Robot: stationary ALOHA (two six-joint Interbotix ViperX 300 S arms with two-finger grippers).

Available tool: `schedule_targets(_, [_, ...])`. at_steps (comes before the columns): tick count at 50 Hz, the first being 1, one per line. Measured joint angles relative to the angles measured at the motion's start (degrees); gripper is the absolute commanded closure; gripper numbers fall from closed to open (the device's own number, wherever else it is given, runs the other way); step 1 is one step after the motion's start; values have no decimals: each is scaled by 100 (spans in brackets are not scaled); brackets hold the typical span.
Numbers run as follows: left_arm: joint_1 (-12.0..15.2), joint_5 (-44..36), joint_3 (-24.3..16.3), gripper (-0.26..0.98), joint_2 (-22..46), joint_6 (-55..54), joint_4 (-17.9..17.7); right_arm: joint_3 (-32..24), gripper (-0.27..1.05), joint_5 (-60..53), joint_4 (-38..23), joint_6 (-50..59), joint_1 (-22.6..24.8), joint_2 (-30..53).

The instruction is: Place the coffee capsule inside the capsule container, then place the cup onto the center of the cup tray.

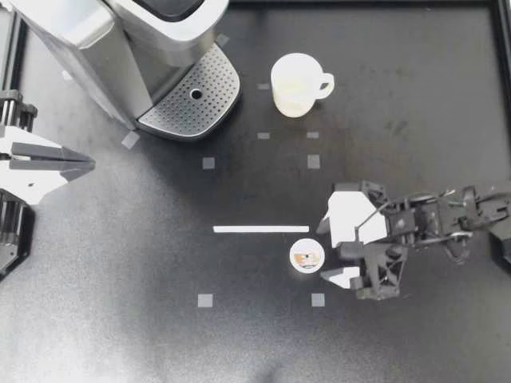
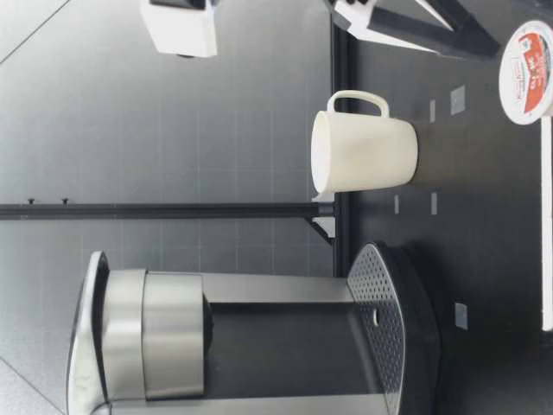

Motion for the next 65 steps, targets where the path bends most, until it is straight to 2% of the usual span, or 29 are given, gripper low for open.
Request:
schedule_targets(35, [-9, 0, 0, 62, 0, 0, 0, -369, -16, -18, -53, 0, 26, 439])
schedule_targets(43, [-9, 0, 0, 62, 0, 0, 0, -404, -5, -26, -79, -18, 26, 448])
schedule_targets(56, [-9, -9, 0, 62, 0, 0, 0, -404, 19, -26, -97, -9, -18, 448])
schedule_targets(65, [-9, 0, 0, 62, 9, 0, 0, -404, 27, -26, -97, -9, -44, 448])
